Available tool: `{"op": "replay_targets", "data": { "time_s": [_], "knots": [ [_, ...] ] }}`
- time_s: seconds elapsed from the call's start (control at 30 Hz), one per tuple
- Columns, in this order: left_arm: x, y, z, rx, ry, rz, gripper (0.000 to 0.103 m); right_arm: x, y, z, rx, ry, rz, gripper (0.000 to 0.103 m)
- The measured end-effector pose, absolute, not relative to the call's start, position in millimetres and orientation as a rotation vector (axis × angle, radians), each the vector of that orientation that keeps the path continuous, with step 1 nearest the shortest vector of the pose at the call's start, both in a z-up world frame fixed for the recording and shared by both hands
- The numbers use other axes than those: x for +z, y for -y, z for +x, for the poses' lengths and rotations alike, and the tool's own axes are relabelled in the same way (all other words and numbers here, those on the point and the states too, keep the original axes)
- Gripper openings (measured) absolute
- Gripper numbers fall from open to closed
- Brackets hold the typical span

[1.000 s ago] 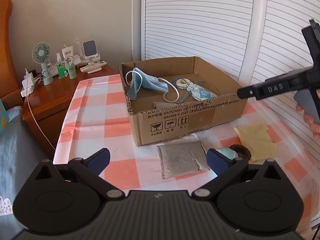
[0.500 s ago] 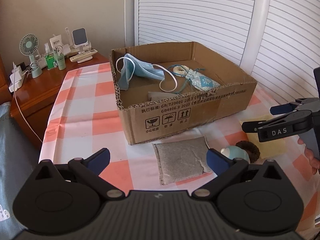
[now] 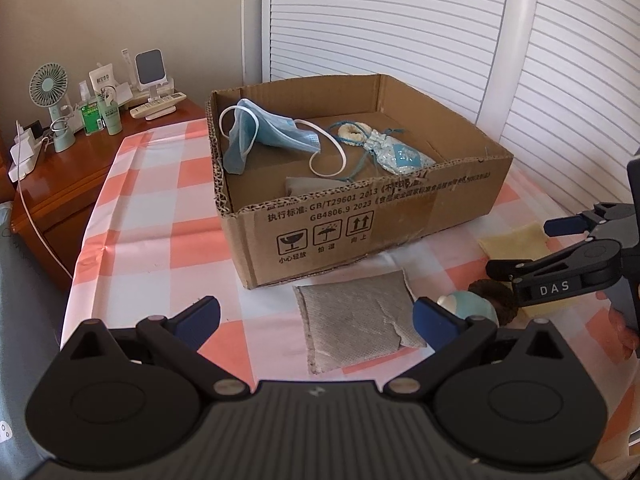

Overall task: Organize soft objects
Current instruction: 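Move the left tool to the second grey pouch while the right tool approaches the yellow cloth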

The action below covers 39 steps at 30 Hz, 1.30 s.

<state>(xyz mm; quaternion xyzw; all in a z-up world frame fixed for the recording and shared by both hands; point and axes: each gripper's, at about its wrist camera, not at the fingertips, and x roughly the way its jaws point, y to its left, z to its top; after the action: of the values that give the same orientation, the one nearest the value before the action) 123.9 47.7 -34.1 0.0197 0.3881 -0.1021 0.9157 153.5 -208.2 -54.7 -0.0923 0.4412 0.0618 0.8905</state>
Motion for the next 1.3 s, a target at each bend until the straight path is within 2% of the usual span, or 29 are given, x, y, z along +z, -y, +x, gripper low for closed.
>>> {"op": "replay_targets", "data": {
  "time_s": [0.43,0.97,1.3],
  "knots": [
    [-36,-36,118,-0.213,-0.813,0.069,0.102,-56,242,128,0.106,-0.933,-0.102,0.103],
    [-64,-21,164,-0.235,-0.875,0.015,0.102,-58,245,118,0.101,-0.885,-0.086,0.103],
    [-71,-44,165,-0.148,-0.908,0.053,0.102,-59,247,118,0.146,-0.870,-0.103,0.103]
  ]
}}
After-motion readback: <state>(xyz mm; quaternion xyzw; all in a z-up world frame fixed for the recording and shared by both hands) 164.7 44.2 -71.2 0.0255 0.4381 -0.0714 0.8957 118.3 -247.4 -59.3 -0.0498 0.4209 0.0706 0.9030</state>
